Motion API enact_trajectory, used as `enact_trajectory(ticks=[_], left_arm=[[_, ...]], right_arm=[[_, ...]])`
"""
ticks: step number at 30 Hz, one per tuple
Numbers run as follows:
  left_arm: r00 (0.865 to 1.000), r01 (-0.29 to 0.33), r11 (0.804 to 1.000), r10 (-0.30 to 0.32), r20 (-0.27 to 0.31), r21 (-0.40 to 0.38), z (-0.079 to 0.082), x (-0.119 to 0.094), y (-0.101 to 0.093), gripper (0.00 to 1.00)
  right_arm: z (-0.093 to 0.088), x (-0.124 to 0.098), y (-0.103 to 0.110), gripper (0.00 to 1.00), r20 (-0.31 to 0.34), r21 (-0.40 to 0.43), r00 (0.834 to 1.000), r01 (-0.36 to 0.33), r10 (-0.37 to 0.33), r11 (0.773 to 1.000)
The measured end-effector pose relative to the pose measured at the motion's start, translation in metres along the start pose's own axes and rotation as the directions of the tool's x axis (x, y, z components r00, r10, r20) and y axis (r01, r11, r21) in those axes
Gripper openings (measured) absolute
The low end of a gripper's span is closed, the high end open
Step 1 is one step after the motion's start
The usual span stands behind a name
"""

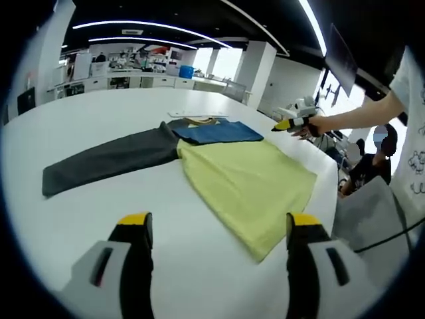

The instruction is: Fold the garment on the visible template until the final outline fits inside the template.

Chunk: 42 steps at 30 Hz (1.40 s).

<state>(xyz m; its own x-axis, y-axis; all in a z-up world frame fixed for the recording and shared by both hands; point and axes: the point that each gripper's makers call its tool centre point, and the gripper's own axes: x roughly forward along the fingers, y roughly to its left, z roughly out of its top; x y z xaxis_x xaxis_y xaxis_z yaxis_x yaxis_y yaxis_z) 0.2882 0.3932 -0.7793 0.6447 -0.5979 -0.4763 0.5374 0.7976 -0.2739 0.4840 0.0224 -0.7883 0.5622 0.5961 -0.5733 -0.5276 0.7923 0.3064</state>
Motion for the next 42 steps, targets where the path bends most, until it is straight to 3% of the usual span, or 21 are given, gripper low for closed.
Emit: enact_trajectory(ticks=[9,23,26,31,38,40,42], left_arm=[[0.999,-0.019,0.996,0.022,0.031,-0.085,0.002,-0.008,0.020,0.81],[0.996,-0.053,0.991,0.061,0.058,-0.123,0.022,-0.016,0.075,0.81],[0.995,-0.060,0.989,0.069,0.066,-0.132,0.028,-0.019,0.096,0.81],[0.995,-0.077,0.987,0.085,0.054,-0.140,0.027,-0.018,0.109,0.81],[0.988,-0.121,0.969,0.139,0.070,-0.216,0.026,-0.022,0.147,0.80],[0.981,-0.138,0.954,0.169,0.096,-0.265,0.029,-0.024,0.159,0.80],[0.967,-0.143,0.926,0.205,0.149,-0.350,0.035,-0.029,0.177,0.80]], right_arm=[[-0.001,-0.028,0.010,1.00,0.049,-0.010,0.999,0.007,-0.007,1.000],[-0.022,-0.075,0.008,1.00,0.095,0.039,0.994,0.058,-0.061,0.998],[-0.027,-0.083,0.016,1.00,0.097,0.041,0.993,0.063,-0.066,0.997],[-0.030,-0.094,0.027,0.99,0.106,0.046,0.992,0.069,-0.073,0.997],[-0.037,-0.104,0.032,0.99,0.118,0.063,0.989,0.080,-0.087,0.995],[-0.040,-0.108,0.033,0.99,0.115,0.070,0.989,0.086,-0.094,0.994],[-0.043,-0.112,0.030,0.99,0.116,0.080,0.988,0.096,-0.105,0.992]])
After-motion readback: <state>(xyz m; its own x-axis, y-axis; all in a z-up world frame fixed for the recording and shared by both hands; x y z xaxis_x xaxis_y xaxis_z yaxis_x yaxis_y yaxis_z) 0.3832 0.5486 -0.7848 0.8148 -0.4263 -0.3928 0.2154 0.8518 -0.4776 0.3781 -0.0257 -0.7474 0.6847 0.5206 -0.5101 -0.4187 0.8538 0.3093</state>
